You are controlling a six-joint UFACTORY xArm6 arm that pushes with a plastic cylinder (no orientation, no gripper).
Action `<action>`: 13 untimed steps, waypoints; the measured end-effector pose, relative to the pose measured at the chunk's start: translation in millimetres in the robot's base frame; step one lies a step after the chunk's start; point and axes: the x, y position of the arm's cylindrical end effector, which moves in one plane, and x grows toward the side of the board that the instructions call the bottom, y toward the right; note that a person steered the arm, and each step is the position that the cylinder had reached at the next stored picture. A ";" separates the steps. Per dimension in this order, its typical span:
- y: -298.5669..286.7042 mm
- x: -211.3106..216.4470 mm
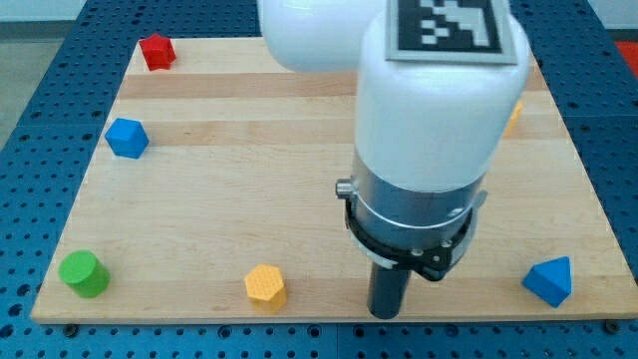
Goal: Touch the left of the yellow hexagon
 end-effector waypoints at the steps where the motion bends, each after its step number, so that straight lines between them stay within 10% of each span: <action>1: -8.5 0.1; 13: -81.3 0.3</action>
